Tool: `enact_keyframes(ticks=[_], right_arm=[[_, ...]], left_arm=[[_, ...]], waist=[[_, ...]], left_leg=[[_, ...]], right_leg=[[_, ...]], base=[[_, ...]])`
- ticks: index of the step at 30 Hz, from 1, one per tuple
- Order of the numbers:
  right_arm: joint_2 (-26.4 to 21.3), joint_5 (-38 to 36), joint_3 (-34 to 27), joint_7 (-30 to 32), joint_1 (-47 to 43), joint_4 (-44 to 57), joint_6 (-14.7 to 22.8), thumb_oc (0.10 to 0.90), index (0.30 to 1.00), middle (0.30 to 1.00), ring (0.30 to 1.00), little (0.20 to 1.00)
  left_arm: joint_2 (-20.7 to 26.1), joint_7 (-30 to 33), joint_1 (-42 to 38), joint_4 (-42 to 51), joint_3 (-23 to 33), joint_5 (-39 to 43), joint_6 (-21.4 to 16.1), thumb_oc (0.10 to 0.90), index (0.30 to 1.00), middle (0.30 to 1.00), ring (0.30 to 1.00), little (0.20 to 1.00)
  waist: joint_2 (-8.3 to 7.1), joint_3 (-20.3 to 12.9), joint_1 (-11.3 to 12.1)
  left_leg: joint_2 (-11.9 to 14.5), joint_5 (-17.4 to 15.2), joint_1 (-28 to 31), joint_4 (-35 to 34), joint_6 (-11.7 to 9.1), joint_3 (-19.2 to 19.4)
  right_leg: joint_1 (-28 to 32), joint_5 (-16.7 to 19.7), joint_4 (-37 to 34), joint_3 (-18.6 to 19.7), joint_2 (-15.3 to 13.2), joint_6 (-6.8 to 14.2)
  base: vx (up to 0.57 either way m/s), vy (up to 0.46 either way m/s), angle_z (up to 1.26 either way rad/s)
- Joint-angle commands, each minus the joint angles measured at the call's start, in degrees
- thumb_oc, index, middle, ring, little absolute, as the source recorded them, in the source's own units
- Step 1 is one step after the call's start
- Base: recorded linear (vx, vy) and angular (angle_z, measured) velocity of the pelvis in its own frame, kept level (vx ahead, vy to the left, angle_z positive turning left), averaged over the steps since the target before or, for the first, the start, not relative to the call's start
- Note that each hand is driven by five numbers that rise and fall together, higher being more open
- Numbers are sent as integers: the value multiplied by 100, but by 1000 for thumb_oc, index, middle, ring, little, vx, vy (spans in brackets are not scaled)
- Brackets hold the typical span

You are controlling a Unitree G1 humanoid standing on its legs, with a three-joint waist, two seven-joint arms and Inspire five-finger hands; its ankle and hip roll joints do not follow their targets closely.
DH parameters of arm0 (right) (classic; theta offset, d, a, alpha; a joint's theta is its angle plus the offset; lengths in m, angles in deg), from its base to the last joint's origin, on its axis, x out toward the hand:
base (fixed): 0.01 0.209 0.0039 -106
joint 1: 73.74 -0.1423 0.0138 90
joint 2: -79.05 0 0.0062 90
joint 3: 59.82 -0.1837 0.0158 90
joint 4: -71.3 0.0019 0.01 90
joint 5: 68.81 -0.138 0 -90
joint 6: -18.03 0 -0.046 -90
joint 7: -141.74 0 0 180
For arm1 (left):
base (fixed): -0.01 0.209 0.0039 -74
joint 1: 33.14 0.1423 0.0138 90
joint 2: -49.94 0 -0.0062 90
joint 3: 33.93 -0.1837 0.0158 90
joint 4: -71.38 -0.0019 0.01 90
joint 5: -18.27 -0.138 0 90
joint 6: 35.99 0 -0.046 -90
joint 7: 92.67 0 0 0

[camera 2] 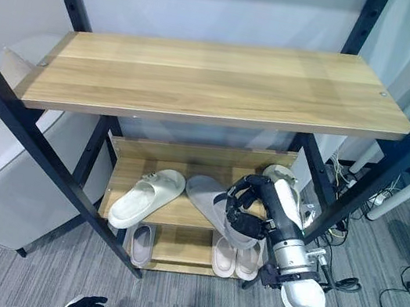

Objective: Arrange the slippers neatly on the shoe rack.

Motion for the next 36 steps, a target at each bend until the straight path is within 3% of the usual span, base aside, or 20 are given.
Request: enact_keyframes(ticks=[1, 7, 14, 29, 31, 32, 36], right_arm=[[-249, 448, -110, 549, -685, 159, 297, 800, 900, 900, 900, 900], [-334, 831, 17, 852, -1073, -324, 174, 800, 900, 900, 900, 900], [-753, 1095, 339, 1010, -1669, -1003, 56, 800, 900, 900, 900, 900], [-633, 1145, 1333, 1157, -2850, -2425, -238, 800, 900, 900, 900, 900], [-604, 1098, 1389, 1189, -2962, -2593, -256, 458, 387, 387, 387, 387], [-602, 1096, 1396, 1192, -2972, -2603, -252, 400, 300, 300, 300, 300], [-597, 1024, 1362, 1241, -3028, -2763, -268, 400, 300, 300, 300, 300]], left_arm=[[-319, -167, 100, -317, -379, -155, -130, 800, 900, 900, 900, 900], [-281, -161, 139, -319, -439, -229, -113, 800, 900, 900, 900, 900], [-165, -151, 187, -447, -471, -293, -105, 800, 900, 900, 900, 900], [-37, -31, 108, -386, -535, -20, -61, 800, 900, 900, 900, 900], [-29, -25, 111, -383, -529, 28, -61, 800, 900, 900, 900, 900], [-29, -26, 110, -383, -526, 29, -61, 800, 900, 900, 900, 900], [3, 16, 133, -378, -474, 101, -56, 800, 900, 900, 900, 900]], waist=[[-131, -347, 134], [-167, -312, 219], [-290, -242, 401], [-462, 4, 711], [-470, 12, 743], [-470, 14, 742], [-491, -9, 793]], left_leg=[[68, -212, -166, -21, -143, 289], [45, -128, -208, -21, -142, 216], [50, -202, -209, -21, -150, 58], [37, -165, -390, -21, -126, -148], [36, -160, -396, -21, -121, -166], [36, -160, -396, -21, -121, -165], [22, -185, -367, -21, -117, -208]], right_leg=[[396, -825, 40, 8, -162, 454], [382, -778, 40, -76, -176, 446], [437, -871, 40, -241, -175, 444], [317, -880, 40, -352, -177, 434], [313, -876, 40, -343, -178, 430], [313, -876, 40, -342, -178, 430], [360, -903, 40, -349, -185, 423]], base=[[0, 0, 0], [6, 5, 3], [32, 12, 15], [9, 5, 8], [0, 0, 0], [0, 0, 0], [21, 8, 4]])
